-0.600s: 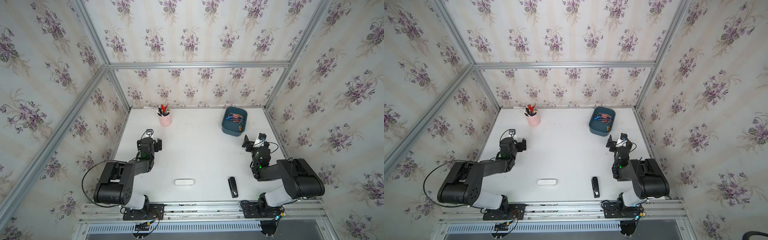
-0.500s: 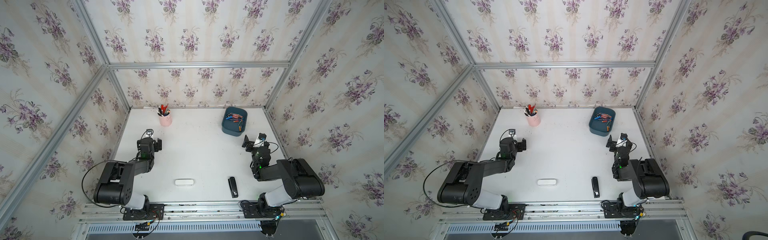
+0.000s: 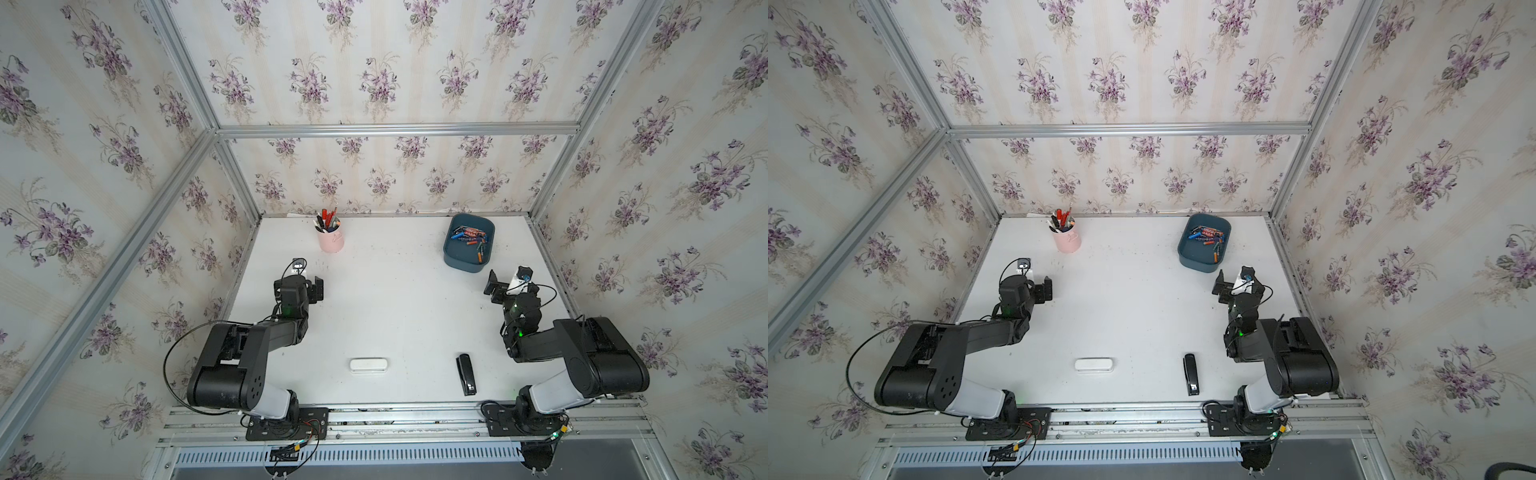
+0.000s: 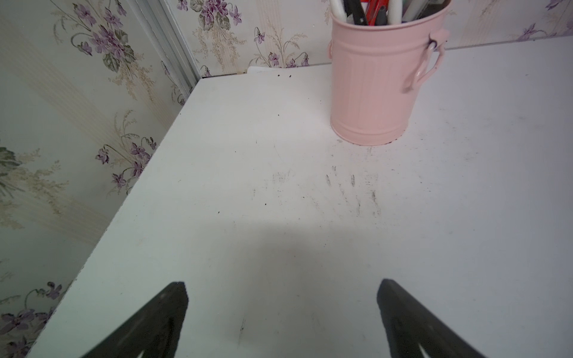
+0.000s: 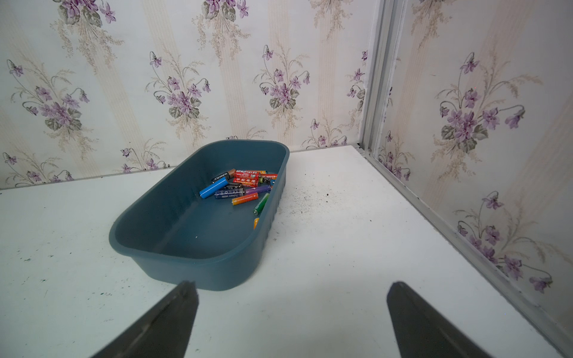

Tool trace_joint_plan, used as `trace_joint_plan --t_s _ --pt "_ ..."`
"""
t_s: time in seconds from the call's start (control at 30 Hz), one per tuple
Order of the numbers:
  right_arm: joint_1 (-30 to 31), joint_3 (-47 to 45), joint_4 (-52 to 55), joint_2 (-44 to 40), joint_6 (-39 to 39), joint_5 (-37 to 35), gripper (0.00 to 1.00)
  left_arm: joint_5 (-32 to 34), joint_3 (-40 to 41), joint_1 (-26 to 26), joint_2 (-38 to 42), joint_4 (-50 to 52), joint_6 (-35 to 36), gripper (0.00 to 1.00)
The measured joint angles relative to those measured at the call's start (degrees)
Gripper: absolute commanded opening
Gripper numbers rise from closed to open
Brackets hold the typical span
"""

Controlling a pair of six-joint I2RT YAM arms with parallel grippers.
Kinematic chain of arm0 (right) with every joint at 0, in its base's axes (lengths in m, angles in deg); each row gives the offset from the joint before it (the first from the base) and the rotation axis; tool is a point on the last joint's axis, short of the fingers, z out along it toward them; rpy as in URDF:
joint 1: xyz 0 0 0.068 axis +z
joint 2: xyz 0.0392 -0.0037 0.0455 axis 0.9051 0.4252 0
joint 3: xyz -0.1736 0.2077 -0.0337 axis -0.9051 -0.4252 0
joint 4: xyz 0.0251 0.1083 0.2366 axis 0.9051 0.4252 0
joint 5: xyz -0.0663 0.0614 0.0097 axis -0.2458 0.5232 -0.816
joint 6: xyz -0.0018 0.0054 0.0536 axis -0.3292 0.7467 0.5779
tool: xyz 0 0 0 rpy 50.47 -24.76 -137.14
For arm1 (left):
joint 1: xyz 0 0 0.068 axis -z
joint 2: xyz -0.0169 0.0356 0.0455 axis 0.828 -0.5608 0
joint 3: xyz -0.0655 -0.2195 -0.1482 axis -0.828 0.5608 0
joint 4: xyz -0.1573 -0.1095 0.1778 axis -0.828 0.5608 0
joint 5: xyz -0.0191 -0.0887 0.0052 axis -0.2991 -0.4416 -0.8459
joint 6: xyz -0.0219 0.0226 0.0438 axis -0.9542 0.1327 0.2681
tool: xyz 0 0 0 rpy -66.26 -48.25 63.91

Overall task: Take the batteries out of the storage box
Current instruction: Move the storage box to the center of the board.

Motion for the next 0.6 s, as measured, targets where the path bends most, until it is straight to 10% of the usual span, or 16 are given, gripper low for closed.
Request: trace_joint_plan --t_s 0.33,0.6 --pt "0.6 0.6 3.2 -2.3 -0.2 -0.4 1.0 0.9 -1.5 0.7 2.3 3.7 0.0 1.0" --pt "4.2 27.9 43.9 -14.3 1.7 -2.2 1.0 3.7 -7.6 2.1 13.0 19.4 -3.2 1.0"
